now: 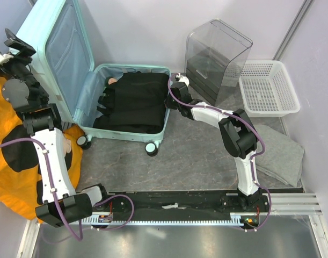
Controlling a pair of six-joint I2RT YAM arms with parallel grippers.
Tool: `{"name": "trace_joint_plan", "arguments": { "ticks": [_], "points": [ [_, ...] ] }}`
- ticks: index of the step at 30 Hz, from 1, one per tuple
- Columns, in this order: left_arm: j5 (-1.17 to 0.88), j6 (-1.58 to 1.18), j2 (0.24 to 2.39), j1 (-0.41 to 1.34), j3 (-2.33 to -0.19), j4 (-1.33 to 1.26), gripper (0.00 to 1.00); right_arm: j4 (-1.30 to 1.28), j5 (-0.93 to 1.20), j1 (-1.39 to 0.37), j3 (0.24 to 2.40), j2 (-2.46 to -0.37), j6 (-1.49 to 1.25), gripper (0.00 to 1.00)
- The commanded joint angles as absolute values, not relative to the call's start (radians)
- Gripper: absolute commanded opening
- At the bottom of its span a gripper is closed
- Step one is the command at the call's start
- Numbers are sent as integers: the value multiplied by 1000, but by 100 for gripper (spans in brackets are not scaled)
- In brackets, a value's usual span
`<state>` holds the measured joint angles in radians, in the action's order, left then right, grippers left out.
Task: Open, take out, and arrange the luggage
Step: Open the luggage at the center of the board.
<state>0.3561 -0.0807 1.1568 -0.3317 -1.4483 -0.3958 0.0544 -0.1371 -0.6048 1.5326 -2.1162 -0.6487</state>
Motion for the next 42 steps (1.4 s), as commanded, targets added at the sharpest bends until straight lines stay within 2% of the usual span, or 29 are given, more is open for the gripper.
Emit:
{"name": "trace_joint_plan", "arguments": {
  "ticks": [1, 8, 14, 21, 24, 31, 36, 42],
  "points": [
    [308, -41, 1155, -325, -1502, -393, 86, 305, 90, -739, 1552, -2207, -588, 11],
    [89, 27, 1189, -233, -1557, -353, 86, 302, 101, -742, 1560, -2212, -586, 21],
    [-49, 127, 1229, -31, -1588, -282, 86, 295, 103, -741, 1557, -2195, -575, 37],
    [-159, 144, 1273, 136, -1569, -213, 86, 278, 98, -735, 1534, -2126, -535, 68],
    [-209, 143, 1287, 161, -1540, -192, 86, 275, 89, -724, 1502, -2080, -528, 77],
    [-195, 98, 1293, 166, -1401, -184, 87, 270, 86, -693, 1417, -1936, -494, 86],
    [-124, 40, 1333, 153, -1437, -121, 88, 212, 81, -672, 1410, -1846, -440, 91],
    [-71, -66, 1324, 105, -1411, -98, 89, 135, 69, -652, 1413, -1856, -425, 86]
  ]
}}
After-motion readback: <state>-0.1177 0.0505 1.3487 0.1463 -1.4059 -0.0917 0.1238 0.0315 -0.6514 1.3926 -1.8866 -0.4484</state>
